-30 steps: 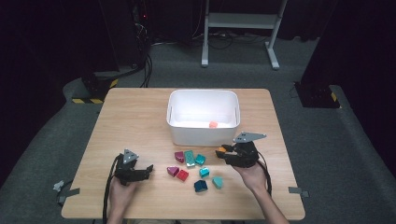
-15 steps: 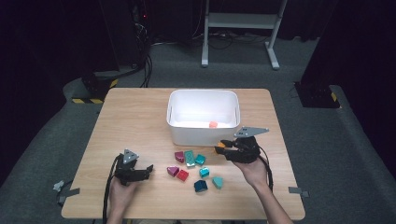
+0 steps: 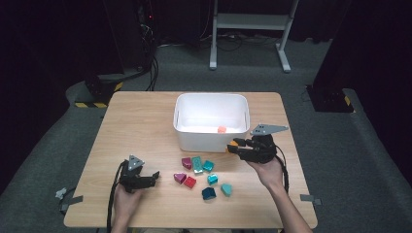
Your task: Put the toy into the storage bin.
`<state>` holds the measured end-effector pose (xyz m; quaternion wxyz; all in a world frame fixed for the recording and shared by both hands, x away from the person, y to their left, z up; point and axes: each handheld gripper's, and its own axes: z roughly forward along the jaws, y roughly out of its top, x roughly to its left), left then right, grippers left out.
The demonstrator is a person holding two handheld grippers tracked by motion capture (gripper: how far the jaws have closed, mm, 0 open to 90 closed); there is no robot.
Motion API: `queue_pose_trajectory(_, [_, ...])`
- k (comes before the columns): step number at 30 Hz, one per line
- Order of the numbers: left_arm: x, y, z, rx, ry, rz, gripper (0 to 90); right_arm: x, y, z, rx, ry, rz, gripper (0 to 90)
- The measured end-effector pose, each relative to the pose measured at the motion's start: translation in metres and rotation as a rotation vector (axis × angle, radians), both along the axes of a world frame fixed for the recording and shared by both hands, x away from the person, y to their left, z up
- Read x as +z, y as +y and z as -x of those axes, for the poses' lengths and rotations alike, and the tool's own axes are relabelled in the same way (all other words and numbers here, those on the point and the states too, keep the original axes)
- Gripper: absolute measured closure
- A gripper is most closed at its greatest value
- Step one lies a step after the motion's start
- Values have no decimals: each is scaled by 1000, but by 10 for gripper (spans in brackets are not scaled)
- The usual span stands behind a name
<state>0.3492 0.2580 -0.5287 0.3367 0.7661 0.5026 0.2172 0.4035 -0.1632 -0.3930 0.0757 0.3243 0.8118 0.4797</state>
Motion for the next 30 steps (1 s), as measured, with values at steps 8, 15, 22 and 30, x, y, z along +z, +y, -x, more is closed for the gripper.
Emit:
queue_pose_trajectory(8, [0,0,0,0,0,0,145,14,-5,-3,-6,-3,-6,589])
queue_pose_trajectory(15, [0,0,0,1,0,1,145,23,-3,-12,-11,-6,-27,590])
queue_pose_trajectory(22, [0,0,0,1,0,1,146,30,0,-19,-20,-20,-27,589])
queue_pose_trajectory(30, [0,0,0,1,0,0,145,37,4,-32,-71,-18,-23,589])
